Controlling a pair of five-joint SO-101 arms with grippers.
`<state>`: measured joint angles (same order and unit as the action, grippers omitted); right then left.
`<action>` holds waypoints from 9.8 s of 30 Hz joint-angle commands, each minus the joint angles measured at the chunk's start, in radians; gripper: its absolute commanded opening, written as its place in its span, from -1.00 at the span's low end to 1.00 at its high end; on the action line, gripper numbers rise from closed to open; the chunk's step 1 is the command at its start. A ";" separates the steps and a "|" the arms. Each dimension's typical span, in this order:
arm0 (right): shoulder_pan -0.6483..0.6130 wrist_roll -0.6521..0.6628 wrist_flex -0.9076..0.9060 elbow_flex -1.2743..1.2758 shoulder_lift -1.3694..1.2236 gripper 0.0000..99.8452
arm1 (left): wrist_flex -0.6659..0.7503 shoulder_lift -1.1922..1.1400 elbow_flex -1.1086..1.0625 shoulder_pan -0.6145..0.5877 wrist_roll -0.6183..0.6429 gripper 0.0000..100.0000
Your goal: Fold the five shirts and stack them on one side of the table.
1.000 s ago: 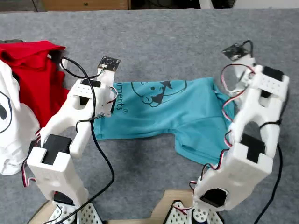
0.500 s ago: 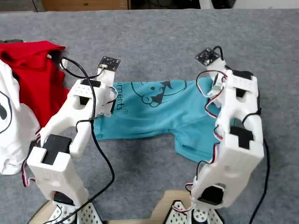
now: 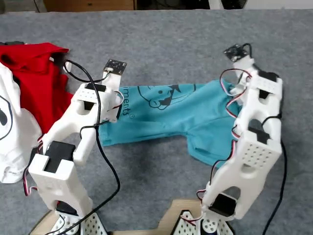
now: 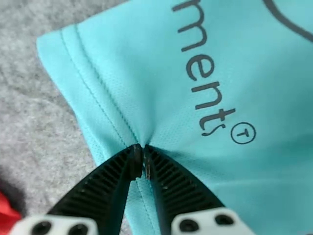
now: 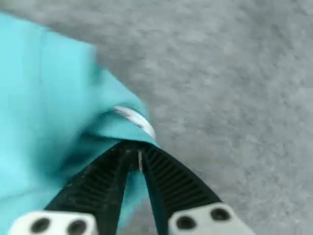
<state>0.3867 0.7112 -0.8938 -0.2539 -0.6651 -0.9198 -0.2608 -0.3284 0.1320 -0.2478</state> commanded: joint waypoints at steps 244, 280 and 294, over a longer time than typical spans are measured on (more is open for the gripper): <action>-0.016 0.118 -0.215 0.450 0.364 -0.99 | 0.057 -0.348 0.583 -0.118 0.192 -0.96; -0.087 0.115 -0.411 -0.911 -0.501 -0.99 | -0.035 0.213 -0.245 0.193 0.044 -0.96; -0.067 0.127 -0.709 -1.426 -0.544 -0.99 | 0.014 0.262 -0.292 0.167 0.038 -0.96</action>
<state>0.3130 0.8263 -1.5198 -1.5489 -1.2252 -0.9122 -0.0292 -0.6137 0.3115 -0.2018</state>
